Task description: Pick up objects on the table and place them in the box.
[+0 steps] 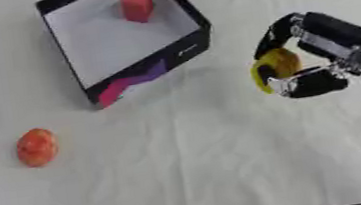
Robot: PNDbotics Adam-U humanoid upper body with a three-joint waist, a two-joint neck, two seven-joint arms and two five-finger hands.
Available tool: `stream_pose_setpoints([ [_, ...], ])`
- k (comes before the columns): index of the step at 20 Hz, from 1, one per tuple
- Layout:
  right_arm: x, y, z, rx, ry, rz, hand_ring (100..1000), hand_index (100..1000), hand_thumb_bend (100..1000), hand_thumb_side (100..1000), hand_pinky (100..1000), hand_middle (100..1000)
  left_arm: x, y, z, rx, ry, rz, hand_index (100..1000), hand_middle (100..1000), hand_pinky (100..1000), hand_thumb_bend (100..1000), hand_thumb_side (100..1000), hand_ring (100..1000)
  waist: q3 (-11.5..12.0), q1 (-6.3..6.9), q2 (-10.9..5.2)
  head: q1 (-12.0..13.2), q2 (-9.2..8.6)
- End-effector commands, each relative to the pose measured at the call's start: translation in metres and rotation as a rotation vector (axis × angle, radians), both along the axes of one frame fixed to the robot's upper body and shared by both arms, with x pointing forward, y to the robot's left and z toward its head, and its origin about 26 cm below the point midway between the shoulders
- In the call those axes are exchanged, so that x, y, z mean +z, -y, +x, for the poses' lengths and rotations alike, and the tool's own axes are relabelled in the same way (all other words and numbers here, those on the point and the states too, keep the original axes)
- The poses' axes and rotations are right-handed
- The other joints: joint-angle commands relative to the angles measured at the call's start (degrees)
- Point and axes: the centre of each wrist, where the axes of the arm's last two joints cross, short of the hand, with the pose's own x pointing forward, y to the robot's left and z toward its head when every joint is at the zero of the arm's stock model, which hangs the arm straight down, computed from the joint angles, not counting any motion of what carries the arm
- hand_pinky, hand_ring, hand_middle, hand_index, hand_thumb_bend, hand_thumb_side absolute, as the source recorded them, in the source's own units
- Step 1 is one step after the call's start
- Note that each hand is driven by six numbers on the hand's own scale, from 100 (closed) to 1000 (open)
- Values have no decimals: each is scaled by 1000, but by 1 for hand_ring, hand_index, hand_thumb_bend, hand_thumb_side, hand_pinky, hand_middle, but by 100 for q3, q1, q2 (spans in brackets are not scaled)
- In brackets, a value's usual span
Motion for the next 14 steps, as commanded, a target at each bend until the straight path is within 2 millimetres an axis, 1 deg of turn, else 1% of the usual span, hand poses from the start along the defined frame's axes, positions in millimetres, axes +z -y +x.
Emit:
stream_pose_setpoints([
  [1, 32, -1, -1, 39, 73, -11, 573, 639, 100, 181, 737, 523, 17, -1, -6, 6, 74, 15, 778, 761, 810, 146, 559, 758, 49, -9, -135, -62, 0],
  [4, 57, -8, 2, 55, 118, 16, 573, 638, 100, 162, 740, 523, 27, 5, -8, -27, 135, 2, 779, 763, 807, 150, 537, 758, 177, -39, -170, -210, 50],
  [6, 74, -11, 5, 50, 154, 47, 572, 637, 100, 144, 741, 522, 35, 10, -9, -60, 190, -9, 780, 766, 804, 156, 518, 759, 303, -67, -192, -315, 75],
  [7, 81, -10, 9, 43, 171, 64, 571, 636, 100, 213, 742, 523, 40, 13, -9, -80, 219, -14, 780, 771, 803, 159, 510, 759, 380, -83, -203, -375, 84],
  [8, 88, -9, 13, 36, 187, 82, 571, 635, 100, 123, 741, 521, 44, 17, -8, -104, 247, -21, 780, 773, 802, 163, 503, 759, 468, -101, -213, -444, 90],
  [12, 107, -5, 29, 20, 243, 131, 570, 633, 100, 100, 743, 521, 59, 35, -8, -205, 329, -51, 784, 790, 800, 175, 486, 763, 828, -180, -238, -720, 76],
  [14, 112, -3, 38, 12, 259, 151, 569, 633, 100, 100, 743, 521, 65, 43, -9, -252, 359, -66, 781, 787, 866, 184, 474, 766, 1018, -220, -242, -868, 63],
])
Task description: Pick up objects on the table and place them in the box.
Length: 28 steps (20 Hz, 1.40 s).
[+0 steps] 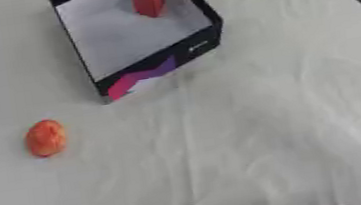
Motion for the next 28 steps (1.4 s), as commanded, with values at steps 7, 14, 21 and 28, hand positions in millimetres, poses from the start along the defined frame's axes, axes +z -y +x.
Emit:
stream_pose_setpoints([
  [7, 15, 10, 34, -59, 53, 75, 566, 632, 100, 100, 743, 518, 28, 25, -7, -97, 172, -21, 783, 784, 830, 198, 438, 767, 685, -158, -154, -722, -52],
  [14, -1, 3, 62, -91, 24, 67, 567, 634, 100, 100, 746, 519, 37, 41, -10, -184, 179, -39, 781, 782, 831, 193, 455, 768, 1164, -214, 3, -1194, -172],
  [21, -30, -7, 77, -89, -23, -37, 601, 665, 100, 141, 774, 552, 34, 39, -9, -180, 156, -41, 780, 776, 831, 188, 464, 767, 1209, -226, 53, -1283, -215],
  [28, -48, -11, 78, -63, -97, -226, 733, 767, 154, 271, 850, 671, 31, 36, -8, -162, 142, -40, 780, 773, 831, 186, 467, 766, 1165, -218, 46, -1224, -229],
])
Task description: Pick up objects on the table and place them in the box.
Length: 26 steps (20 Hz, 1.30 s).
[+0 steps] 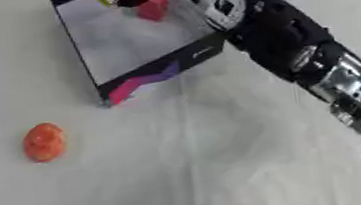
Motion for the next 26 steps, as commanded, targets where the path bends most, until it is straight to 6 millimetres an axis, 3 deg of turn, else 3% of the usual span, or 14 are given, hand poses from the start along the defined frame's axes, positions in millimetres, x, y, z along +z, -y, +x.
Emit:
stream_pose_setpoints([
  [1, 6, 2, -1, 3, -14, -88, 745, 780, 163, 275, 854, 686, 6, -4, -5, 16, 26, 8, 780, 773, 831, 186, 468, 766, -18, -24, -46, 37, -70],
  [4, 6, 4, -3, 6, -29, -113, 803, 843, 169, 260, 874, 747, 5, -5, -4, 21, 21, 9, 780, 772, 831, 186, 469, 766, -52, -16, -59, 61, -51],
  [5, 8, 5, -4, 9, -30, -110, 818, 861, 178, 217, 884, 763, 4, -5, -4, 23, 19, 9, 780, 772, 831, 185, 470, 766, -65, -14, -66, 68, -39],
  [9, 31, 11, -19, 23, 30, -12, 829, 876, 100, 120, 896, 778, 2, -7, -4, 35, 12, 6, 781, 772, 830, 188, 463, 767, -162, 12, -131, 142, 41],
  [17, 89, 40, -93, 87, 215, 342, 851, 888, 100, 100, 921, 798, -7, -21, -2, 112, 26, -53, 786, 779, 818, 197, 439, 765, -631, 73, -399, 637, 291],
  [21, 89, 46, -126, 83, 283, 451, 851, 884, 100, 136, 923, 797, -12, -27, -1, 141, 4, -50, 785, 779, 819, 193, 452, 765, -909, 83, -435, 939, 299],
  [26, 68, 71, -139, 120, 354, 574, 858, 891, 100, 100, 933, 805, -20, -35, 0, 190, -46, -8, 790, 785, 822, 188, 484, 767, -1292, 94, -422, 1377, 300],
])
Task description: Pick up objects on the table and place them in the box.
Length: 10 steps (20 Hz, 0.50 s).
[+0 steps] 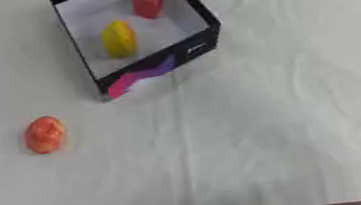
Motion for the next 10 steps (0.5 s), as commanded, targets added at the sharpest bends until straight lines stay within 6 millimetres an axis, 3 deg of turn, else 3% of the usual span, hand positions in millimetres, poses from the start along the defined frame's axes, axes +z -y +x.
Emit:
stream_pose_setpoints([
  [1, 4, 10, -12, 36, 102, 32, 860, 893, 100, 100, 934, 807, 7, -8, -5, 42, 7, 45, 791, 785, 823, 188, 486, 767, -98, 92, -162, 243, 37],
  [10, -96, 48, -37, 17, 145, 227, 853, 896, 100, 140, 935, 799, 9, -17, -8, 103, -71, 280, 819, 795, 828, 209, 452, 775, -480, 145, -55, 544, 13],
])
